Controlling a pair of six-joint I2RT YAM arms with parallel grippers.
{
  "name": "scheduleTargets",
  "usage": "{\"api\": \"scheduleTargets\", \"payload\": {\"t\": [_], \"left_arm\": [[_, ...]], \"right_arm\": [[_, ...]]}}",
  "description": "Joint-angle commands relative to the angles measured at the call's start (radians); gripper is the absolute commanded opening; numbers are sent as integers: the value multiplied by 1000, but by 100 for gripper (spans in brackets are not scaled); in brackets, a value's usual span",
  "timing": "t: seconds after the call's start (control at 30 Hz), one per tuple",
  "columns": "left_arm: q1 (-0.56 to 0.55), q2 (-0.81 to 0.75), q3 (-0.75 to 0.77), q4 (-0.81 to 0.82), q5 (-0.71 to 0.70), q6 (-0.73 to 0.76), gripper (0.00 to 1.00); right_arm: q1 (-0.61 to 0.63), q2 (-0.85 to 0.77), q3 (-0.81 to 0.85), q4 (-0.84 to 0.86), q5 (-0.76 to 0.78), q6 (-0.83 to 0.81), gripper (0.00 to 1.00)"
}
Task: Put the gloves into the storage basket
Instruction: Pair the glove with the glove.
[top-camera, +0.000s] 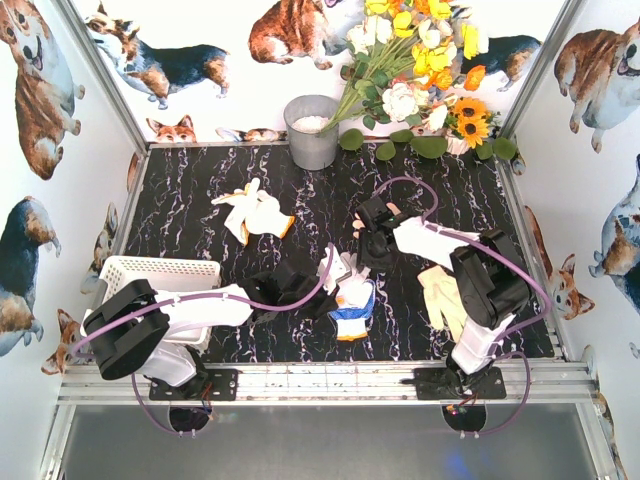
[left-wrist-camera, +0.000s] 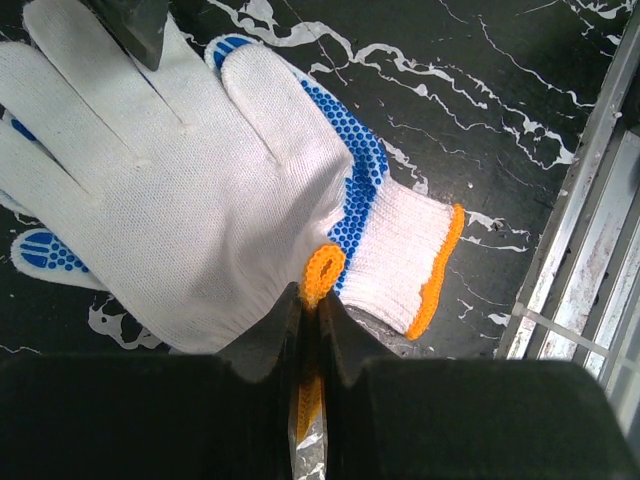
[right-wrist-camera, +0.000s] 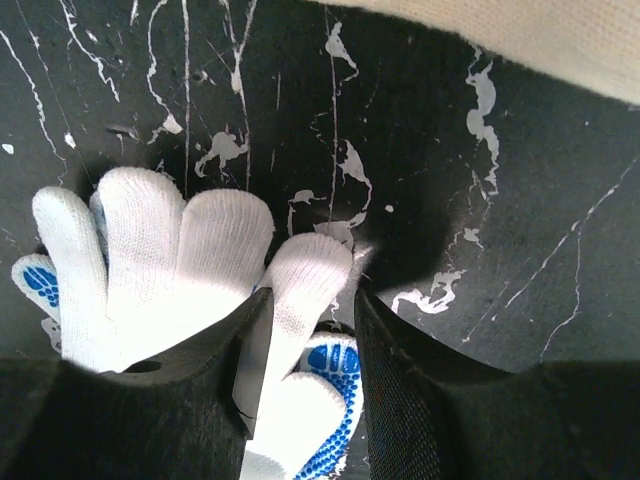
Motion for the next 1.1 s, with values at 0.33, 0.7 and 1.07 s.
{"api": "scheduleTargets", "payload": {"t": [0.33,0.7,1.07], "left_arm": [[-10,-34,15,1,-63,1,0],[-11,-91,51,-27,-110,-13,0],[-54,-84,80,-46,-123,-37,0]], "right_arm": [[15,61,36,32,-20,-21,7],[16,-47,54,59,-79,9,0],[16,-29,70,98,-106,14,0]]}}
